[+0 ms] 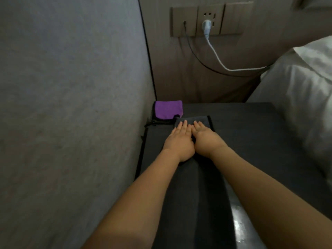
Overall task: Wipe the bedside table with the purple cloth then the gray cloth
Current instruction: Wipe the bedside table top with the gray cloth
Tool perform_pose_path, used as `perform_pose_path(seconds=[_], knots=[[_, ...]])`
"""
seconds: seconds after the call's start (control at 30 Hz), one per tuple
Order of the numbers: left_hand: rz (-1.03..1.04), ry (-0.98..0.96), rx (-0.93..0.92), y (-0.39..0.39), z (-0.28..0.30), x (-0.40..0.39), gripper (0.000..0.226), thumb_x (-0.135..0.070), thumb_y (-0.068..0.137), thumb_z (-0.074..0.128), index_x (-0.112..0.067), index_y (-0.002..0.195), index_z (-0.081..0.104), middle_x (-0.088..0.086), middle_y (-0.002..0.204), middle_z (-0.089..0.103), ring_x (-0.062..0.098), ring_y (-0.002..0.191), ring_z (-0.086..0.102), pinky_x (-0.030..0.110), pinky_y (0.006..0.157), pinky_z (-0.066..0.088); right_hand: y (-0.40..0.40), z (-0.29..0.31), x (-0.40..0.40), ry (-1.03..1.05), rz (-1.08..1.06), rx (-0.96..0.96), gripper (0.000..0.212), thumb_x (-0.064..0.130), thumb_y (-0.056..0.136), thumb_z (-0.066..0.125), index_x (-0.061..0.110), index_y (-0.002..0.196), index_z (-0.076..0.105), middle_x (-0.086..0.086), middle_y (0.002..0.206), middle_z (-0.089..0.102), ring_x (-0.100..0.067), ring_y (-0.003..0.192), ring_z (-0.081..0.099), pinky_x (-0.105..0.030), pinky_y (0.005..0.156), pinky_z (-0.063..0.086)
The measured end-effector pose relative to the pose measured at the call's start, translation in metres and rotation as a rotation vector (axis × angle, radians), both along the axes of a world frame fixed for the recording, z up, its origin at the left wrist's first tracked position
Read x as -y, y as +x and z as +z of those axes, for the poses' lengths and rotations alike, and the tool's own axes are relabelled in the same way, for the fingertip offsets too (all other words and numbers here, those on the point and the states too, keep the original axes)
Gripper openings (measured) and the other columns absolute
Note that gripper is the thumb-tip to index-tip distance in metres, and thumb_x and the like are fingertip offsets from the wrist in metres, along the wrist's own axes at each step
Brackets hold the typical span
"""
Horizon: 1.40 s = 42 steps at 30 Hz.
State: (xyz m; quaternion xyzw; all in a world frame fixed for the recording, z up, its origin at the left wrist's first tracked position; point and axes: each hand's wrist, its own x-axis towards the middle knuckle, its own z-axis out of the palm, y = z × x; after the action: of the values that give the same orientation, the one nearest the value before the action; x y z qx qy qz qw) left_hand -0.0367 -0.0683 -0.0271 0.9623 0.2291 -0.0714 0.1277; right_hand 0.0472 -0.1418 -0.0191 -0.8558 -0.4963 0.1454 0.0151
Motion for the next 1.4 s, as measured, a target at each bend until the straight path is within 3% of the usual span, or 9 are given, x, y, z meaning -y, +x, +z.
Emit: perform_pose_path(seconds=[0.6, 0.8, 1.1, 1.4], knots=[[0.206, 0.035, -0.034, -0.089, -0.002, -0.035, 0.060, -0.022, 0.101, 0.027, -0.004, 0.152, 0.001, 0.013, 0.161, -0.004, 0.024, 0.150, -0.003, 0.032, 0.122, 0.002, -0.076, -0.007, -0.049, 0.110, 0.211, -0.070, 0.058, 0.019, 0.097, 0.034, 0.007, 0.150, 0.013, -0.012, 0.160, 0.008, -0.023, 0.148, 0.008, -0.034, 0.121, 0.011], [0.192, 0.041, -0.016, -0.057, 0.000, -0.007, 0.059, -0.022, 0.100, 0.026, -0.004, 0.152, 0.005, 0.013, 0.161, -0.002, 0.024, 0.150, -0.004, 0.034, 0.121, 0.001, -0.042, -0.005, -0.019, 0.106, 0.188, -0.116, 0.060, 0.020, 0.096, 0.038, 0.012, 0.150, 0.013, -0.006, 0.161, 0.008, -0.017, 0.149, 0.006, -0.032, 0.122, 0.010], [0.001, 0.011, 0.012, 0.044, 0.000, 0.072, 0.059, -0.025, 0.101, 0.024, -0.004, 0.152, 0.005, 0.013, 0.161, -0.002, 0.024, 0.150, -0.004, 0.035, 0.122, 0.000, 0.047, -0.004, 0.079, 0.102, -0.026, -0.090, 0.059, 0.020, 0.098, 0.036, 0.017, 0.151, 0.012, 0.000, 0.161, 0.007, -0.013, 0.148, 0.005, -0.031, 0.120, 0.009], [-0.136, -0.026, 0.015, 0.128, 0.000, 0.153, 0.060, -0.025, 0.100, 0.024, -0.002, 0.152, 0.003, 0.014, 0.161, -0.003, 0.025, 0.149, -0.005, 0.035, 0.122, -0.001, 0.121, -0.009, 0.170, 0.096, -0.169, -0.025, 0.058, 0.015, 0.096, 0.038, 0.014, 0.150, 0.015, -0.005, 0.160, 0.011, -0.016, 0.148, 0.010, -0.028, 0.121, 0.012]])
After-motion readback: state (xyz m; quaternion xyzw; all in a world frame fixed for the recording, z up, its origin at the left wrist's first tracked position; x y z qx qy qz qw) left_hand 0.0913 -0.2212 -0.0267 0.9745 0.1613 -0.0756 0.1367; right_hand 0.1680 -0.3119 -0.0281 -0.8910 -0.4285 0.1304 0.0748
